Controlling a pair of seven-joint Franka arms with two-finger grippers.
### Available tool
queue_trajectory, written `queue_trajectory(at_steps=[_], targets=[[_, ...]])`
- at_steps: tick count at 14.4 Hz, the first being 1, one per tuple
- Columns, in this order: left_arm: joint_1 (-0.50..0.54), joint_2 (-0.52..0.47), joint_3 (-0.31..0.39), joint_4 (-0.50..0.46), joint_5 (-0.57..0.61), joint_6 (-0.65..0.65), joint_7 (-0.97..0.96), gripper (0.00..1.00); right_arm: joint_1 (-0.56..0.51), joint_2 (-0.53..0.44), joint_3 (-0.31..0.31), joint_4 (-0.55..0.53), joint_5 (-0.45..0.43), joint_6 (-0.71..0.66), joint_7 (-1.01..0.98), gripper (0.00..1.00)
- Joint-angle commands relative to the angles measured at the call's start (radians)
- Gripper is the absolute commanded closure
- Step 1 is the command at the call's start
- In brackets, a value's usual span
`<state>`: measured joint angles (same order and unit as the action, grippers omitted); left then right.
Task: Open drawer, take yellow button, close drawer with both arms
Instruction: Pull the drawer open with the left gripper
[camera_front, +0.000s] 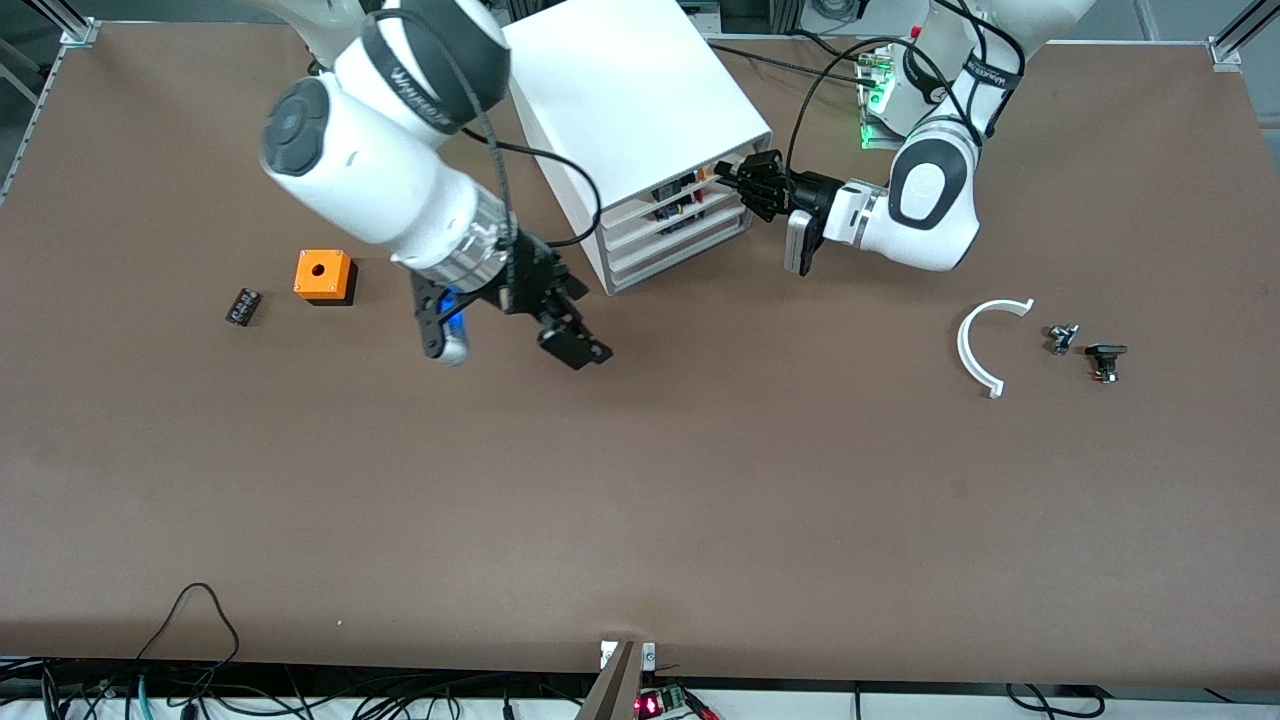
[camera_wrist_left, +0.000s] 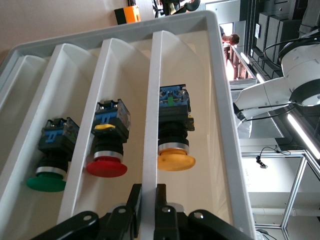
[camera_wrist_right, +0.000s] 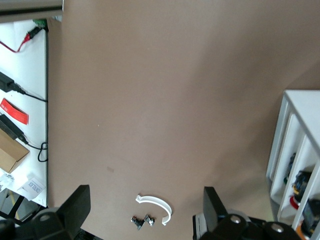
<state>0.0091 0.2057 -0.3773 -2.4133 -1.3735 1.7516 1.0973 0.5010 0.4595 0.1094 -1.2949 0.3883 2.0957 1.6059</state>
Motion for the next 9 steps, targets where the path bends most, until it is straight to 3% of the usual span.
queue_trajectory(at_steps=[1,5,9], targets=[[0.054,0.033,0.024,0.072,0.061,0.012,0.006,1.0,0.053,0.027,-0.004,0.014,-0.018,0.032,0.08,0.0],[0.143,0.174,0.026,0.241,0.22,0.012,-0.014,1.0,0.115,0.045,-0.004,0.016,-0.084,0.033,0.176,0.0],[0.169,0.198,0.026,0.298,0.261,0.011,-0.04,1.0,0.197,0.097,-0.004,0.025,-0.202,0.079,0.279,0.0]])
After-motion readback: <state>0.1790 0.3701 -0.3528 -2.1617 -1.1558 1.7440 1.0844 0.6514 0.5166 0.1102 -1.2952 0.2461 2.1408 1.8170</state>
